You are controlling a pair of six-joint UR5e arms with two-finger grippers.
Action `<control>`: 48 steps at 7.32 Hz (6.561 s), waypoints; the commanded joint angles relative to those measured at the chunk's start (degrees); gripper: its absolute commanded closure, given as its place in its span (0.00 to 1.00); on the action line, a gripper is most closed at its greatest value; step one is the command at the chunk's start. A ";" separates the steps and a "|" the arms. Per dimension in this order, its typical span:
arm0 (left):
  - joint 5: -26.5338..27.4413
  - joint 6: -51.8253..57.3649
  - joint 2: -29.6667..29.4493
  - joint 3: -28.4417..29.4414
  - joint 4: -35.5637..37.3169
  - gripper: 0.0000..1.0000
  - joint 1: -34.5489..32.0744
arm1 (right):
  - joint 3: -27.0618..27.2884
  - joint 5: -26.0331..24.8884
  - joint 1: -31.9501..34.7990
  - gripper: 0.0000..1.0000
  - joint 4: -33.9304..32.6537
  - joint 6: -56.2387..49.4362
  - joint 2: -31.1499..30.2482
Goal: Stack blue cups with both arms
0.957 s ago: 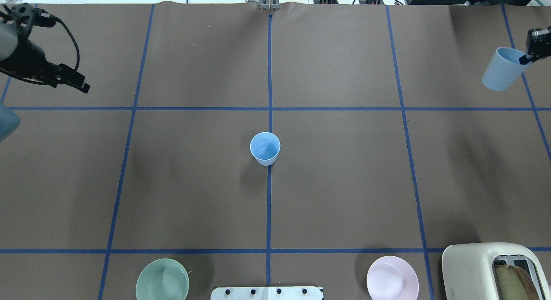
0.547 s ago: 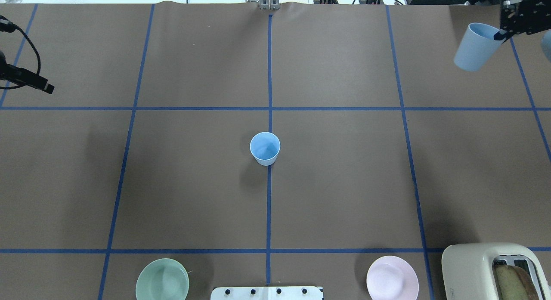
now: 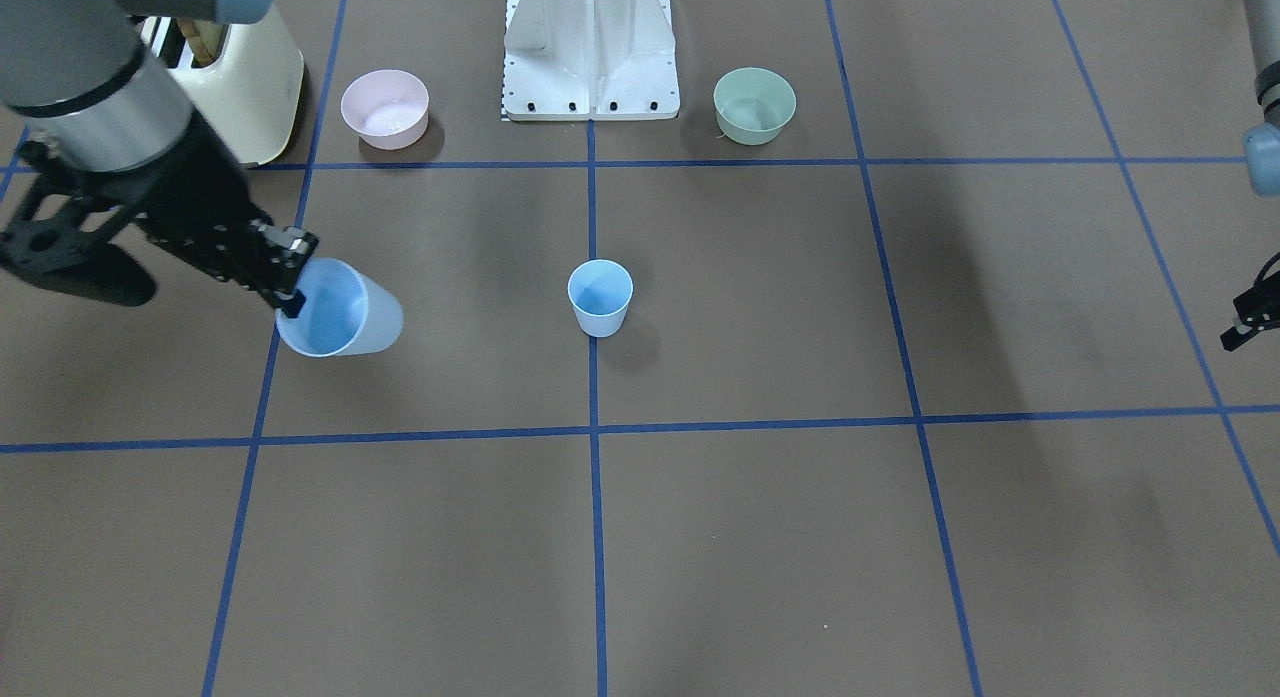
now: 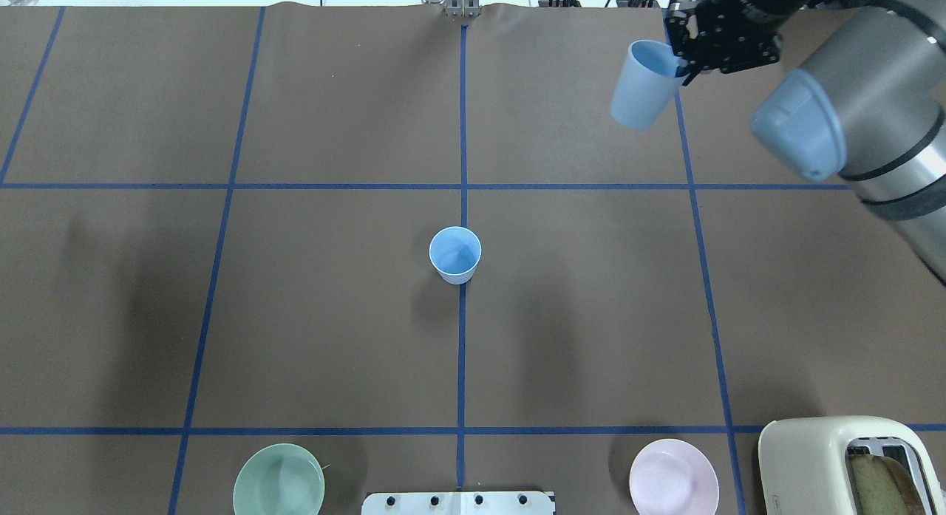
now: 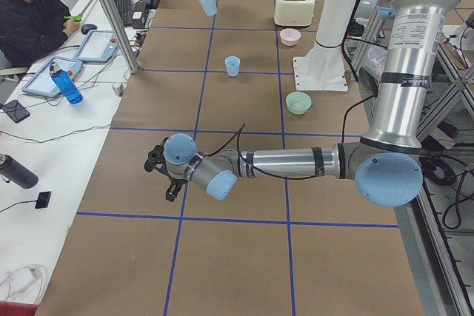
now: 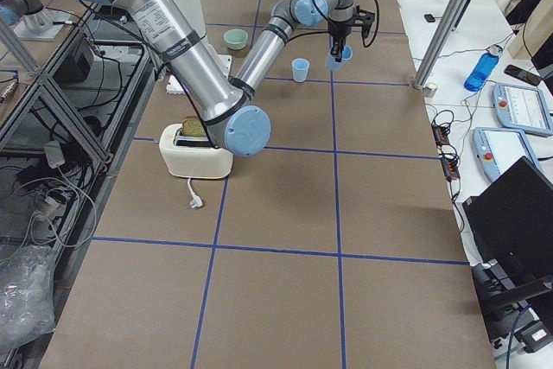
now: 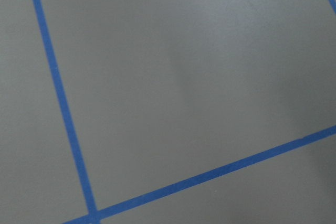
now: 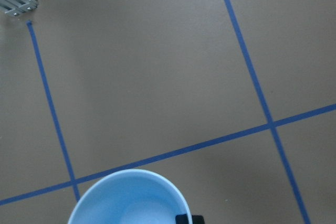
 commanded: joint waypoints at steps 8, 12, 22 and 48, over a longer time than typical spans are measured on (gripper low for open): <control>-0.32 0.62 0.70 0.11 0.11 0.02 -1.16 | -10.78 -22.96 -21.19 1.00 5.73 7.68 9.78; -0.24 0.62 0.62 0.20 0.11 0.02 -1.16 | -10.44 -24.02 -22.60 1.00 5.74 7.68 9.34; -0.41 0.53 0.62 0.20 0.11 0.02 -1.16 | -7.55 -24.46 -23.04 1.00 5.74 7.85 6.97; -6.03 0.62 0.62 0.38 0.55 0.02 -2.74 | -13.58 17.63 32.76 0.00 15.49 -59.19 -33.37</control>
